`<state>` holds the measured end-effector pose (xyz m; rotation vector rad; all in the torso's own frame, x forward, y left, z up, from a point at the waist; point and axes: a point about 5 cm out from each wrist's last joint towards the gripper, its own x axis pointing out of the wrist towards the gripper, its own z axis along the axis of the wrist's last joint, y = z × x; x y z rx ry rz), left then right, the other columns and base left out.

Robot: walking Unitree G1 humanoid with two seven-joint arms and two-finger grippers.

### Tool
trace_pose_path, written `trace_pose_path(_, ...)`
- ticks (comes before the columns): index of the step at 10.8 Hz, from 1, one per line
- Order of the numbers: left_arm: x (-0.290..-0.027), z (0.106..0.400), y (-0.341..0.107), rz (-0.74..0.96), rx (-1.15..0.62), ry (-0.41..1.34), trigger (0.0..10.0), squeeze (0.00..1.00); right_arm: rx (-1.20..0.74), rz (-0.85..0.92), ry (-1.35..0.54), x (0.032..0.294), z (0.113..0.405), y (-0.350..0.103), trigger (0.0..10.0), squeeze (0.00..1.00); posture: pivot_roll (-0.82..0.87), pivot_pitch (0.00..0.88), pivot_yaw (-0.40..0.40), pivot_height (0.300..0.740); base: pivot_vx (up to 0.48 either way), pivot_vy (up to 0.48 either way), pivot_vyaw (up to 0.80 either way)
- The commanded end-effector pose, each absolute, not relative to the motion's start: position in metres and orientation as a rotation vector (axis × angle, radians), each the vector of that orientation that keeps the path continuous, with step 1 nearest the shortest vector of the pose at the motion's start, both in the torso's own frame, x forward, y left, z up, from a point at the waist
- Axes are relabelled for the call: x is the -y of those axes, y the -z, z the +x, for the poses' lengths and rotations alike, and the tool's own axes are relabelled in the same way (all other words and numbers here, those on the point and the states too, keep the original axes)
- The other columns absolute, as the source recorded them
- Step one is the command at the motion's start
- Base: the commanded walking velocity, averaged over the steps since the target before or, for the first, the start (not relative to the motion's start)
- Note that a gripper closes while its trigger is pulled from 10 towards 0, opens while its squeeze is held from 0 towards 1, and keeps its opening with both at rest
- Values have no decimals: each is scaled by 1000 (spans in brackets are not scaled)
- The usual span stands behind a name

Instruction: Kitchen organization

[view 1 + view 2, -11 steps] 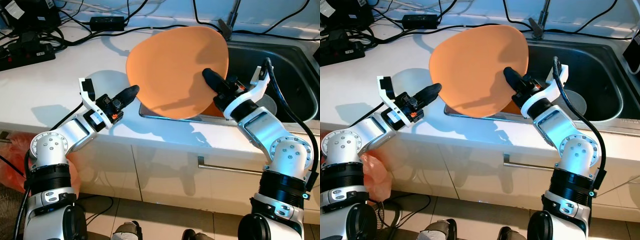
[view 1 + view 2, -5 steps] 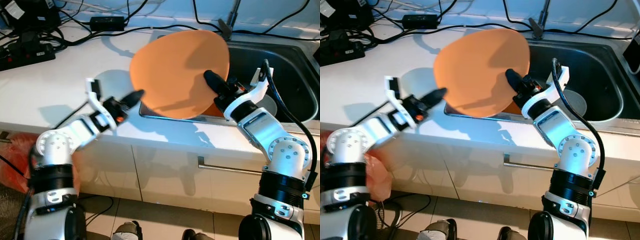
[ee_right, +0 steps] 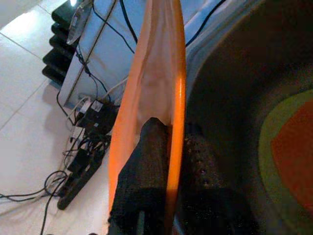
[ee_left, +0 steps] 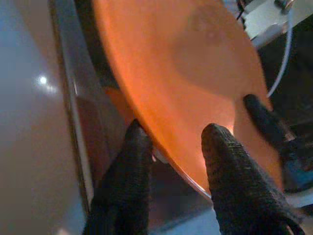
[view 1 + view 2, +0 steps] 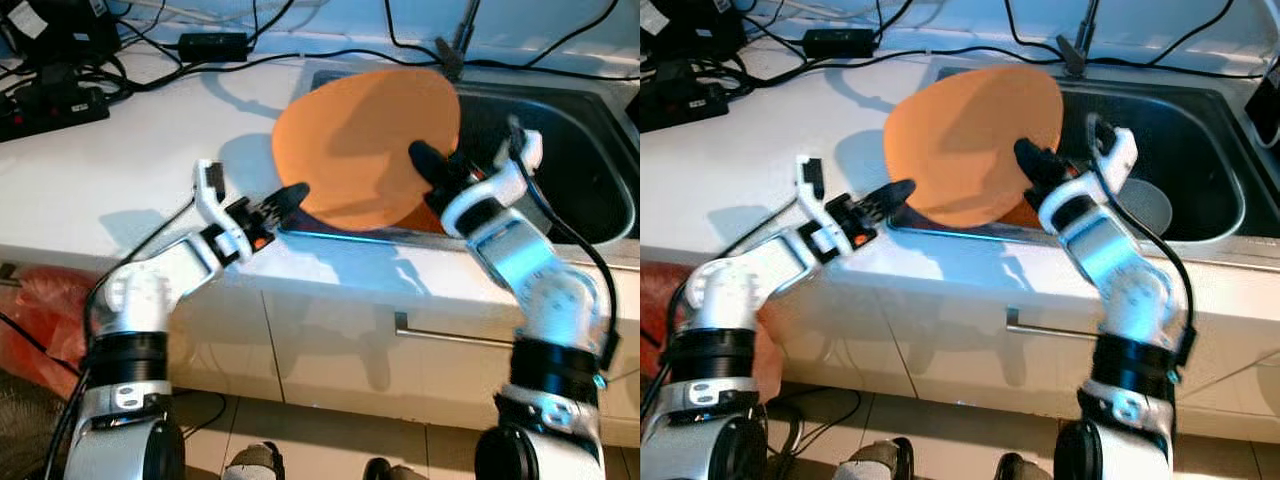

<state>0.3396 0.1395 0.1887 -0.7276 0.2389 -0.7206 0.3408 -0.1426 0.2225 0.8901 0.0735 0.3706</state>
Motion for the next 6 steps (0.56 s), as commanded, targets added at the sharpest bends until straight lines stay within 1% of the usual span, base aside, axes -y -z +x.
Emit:
trace_pose_path(1, -136, 338, -202, -617, -171, 729, 10000, 1000, -70, 831, -302, 149, 346, -220, 0, 0, 168, 135, 6, 740, 0, 0, 0)
trace_pose_path(2, -135, 337, -202, -609, -162, 721, 10000, 1000, -69, 819, -269, 152, 351, -218, 0, 0, 175, 136, 5, 740, 0, 0, 0)
trace_pose_path(3, -132, 333, -201, -528, -143, 704, 10000, 1000, -67, 810, -205, 160, 363, -211, 0, 0, 188, 140, 7, 740, 0, 0, 0)
trace_pose_path(4, -126, 329, -205, -449, -117, 723, 10000, 1000, -76, 792, -148, 169, 372, -202, 0, 0, 196, 144, 8, 740, 0, 0, 0)
trace_pose_path(6, -119, 328, -213, -383, -85, 733, 10000, 1000, -82, 731, -69, 183, 384, -192, 0, 0, 198, 152, 4, 740, 0, 0, 0)
